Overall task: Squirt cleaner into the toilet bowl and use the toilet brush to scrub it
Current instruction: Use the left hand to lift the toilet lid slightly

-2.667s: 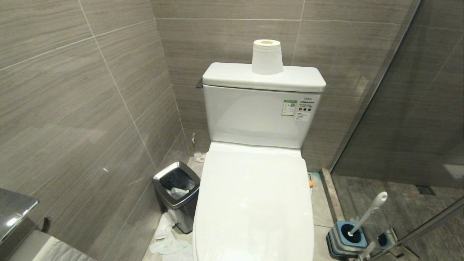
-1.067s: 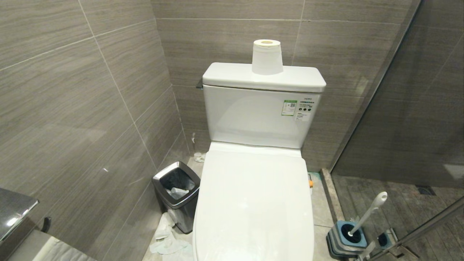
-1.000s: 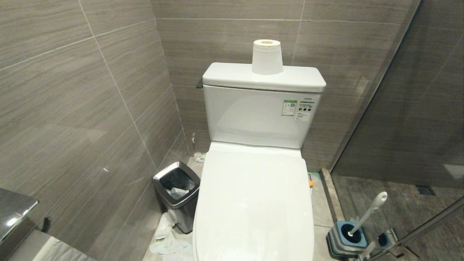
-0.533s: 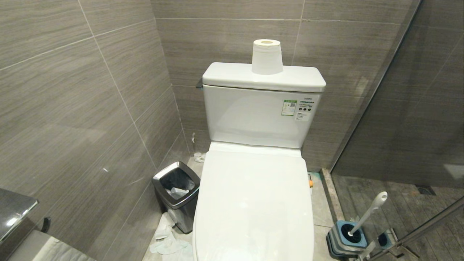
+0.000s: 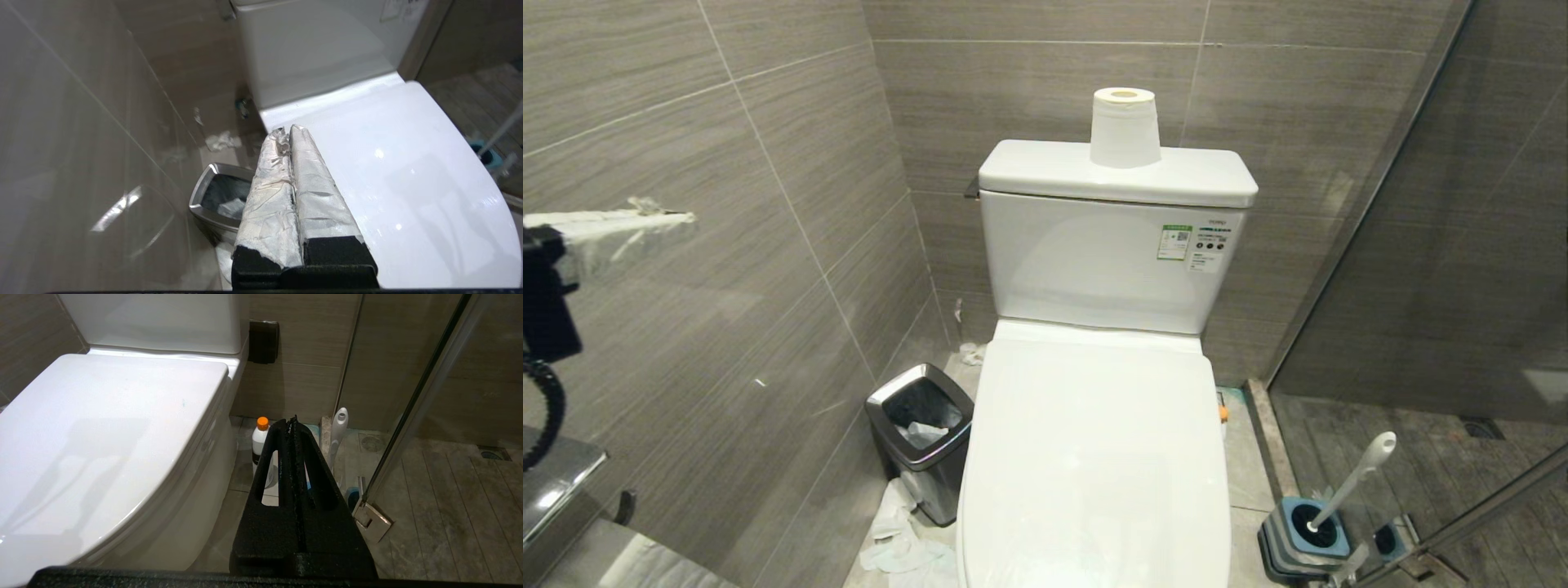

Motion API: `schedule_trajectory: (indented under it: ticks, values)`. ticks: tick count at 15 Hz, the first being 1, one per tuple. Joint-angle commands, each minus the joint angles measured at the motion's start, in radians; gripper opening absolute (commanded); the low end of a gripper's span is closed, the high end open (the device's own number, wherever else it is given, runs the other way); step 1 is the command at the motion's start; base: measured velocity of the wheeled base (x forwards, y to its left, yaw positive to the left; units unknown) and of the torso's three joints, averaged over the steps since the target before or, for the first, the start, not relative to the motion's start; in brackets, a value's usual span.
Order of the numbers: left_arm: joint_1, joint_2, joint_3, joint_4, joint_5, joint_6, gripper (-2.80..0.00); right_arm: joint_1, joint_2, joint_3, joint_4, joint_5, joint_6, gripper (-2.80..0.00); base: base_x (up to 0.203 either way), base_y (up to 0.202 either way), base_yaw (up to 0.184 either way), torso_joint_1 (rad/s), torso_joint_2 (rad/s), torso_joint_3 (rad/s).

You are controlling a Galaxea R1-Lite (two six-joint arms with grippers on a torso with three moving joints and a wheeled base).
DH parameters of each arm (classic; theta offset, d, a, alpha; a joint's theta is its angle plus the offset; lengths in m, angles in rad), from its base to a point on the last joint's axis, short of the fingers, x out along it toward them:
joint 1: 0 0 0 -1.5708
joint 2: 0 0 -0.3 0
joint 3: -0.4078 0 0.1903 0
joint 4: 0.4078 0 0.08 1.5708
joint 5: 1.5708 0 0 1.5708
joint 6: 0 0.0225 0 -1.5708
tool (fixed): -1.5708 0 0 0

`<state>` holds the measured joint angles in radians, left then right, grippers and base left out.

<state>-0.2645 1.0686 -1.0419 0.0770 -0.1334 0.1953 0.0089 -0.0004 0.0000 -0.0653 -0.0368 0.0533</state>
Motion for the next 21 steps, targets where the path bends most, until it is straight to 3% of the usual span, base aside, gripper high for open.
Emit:
schedule_trajectory:
  ticks: [1, 5, 8, 11, 12, 16, 18, 21]
  values:
    - [-0.013, 0.127, -0.006, 0.000, -0.012, -0.001, -2.80, 0.000, 0.000, 0.025, -0.001, 0.000, 0.000, -2.80, 0.000, 0.000, 0.000, 0.000, 0.00, 0.000]
    - [0.008, 0.323, -0.062, -0.001, -0.193, -0.019, -2.80, 0.000, 0.000, 0.025, -0.002, 0.001, 0.000, -2.80, 0.000, 0.000, 0.000, 0.000, 0.00, 0.000]
    - [0.035, 0.461, -0.181, 0.058, -0.415, -0.130, -2.80, 0.000, 0.000, 0.025, -0.001, 0.000, 0.000, -2.80, 0.000, 0.000, 0.000, 0.000, 0.00, 0.000]
    - [0.090, 0.554, -0.235, 0.118, -0.665, -0.182, -2.80, 0.000, 0.000, 0.025, -0.001, 0.000, 0.000, -2.80, 0.000, 0.000, 0.000, 0.000, 0.00, 0.000]
    - [0.103, 0.583, -0.248, 0.125, -0.711, -0.210, -2.80, 0.000, 0.000, 0.025, -0.001, 0.000, 0.000, -2.80, 0.000, 0.000, 0.000, 0.000, 0.00, 0.000]
    - [0.154, 0.744, -0.342, 0.139, -0.879, -0.439, -2.80, 0.000, 0.000, 0.025, -0.001, 0.000, 0.000, -2.80, 0.000, 0.000, 0.000, 0.000, 0.00, 0.000]
    - [0.193, 0.819, -0.378, 0.140, -1.008, -0.458, -2.80, 0.000, 0.000, 0.025, -0.002, 0.002, 0.000, -2.80, 0.000, 0.000, 0.000, 0.000, 0.00, 0.000]
    - [0.229, 0.917, -0.400, 0.142, -1.043, -0.462, -2.80, 0.000, 0.000, 0.025, -0.002, 0.000, 0.000, -2.80, 0.000, 0.000, 0.000, 0.000, 0.00, 0.000]
